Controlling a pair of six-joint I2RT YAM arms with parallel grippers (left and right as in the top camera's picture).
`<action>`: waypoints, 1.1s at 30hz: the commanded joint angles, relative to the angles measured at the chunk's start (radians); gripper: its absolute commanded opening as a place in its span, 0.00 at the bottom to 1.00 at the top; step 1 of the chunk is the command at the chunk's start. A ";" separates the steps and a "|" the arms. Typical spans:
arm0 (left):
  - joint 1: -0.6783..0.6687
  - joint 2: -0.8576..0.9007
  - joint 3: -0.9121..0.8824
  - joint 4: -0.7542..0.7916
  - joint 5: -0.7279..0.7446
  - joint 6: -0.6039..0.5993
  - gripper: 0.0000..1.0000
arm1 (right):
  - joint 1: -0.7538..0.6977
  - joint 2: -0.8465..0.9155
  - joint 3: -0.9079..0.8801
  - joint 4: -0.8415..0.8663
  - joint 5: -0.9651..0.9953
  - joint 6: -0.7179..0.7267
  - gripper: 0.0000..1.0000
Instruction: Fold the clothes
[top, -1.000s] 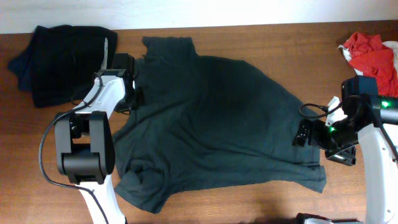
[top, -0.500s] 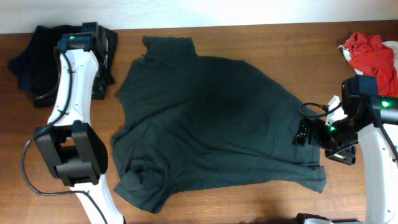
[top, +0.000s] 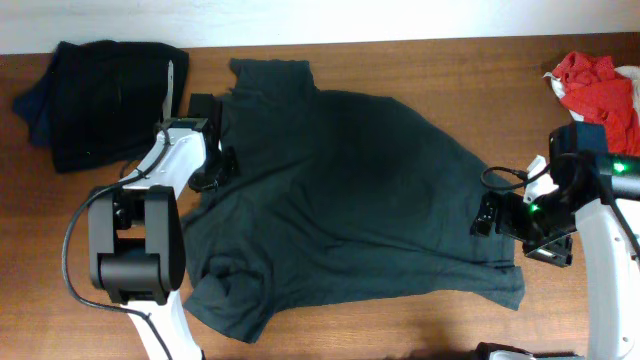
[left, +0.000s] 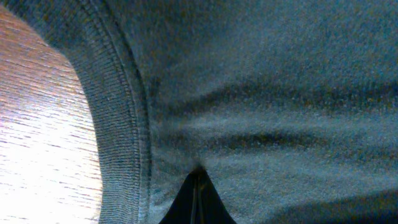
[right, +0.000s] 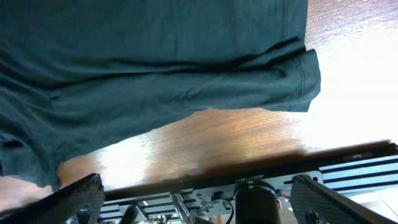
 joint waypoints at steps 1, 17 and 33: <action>0.059 0.046 -0.077 -0.020 -0.114 -0.045 0.00 | 0.006 0.000 0.001 -0.004 0.002 -0.004 0.99; 0.092 -0.262 0.196 -0.530 -0.048 -0.115 0.99 | 0.005 0.002 0.001 0.108 0.048 0.066 1.00; -0.195 -0.634 -0.040 -0.827 0.007 -0.165 0.98 | 0.005 -0.312 -0.143 -0.043 -0.040 0.109 0.99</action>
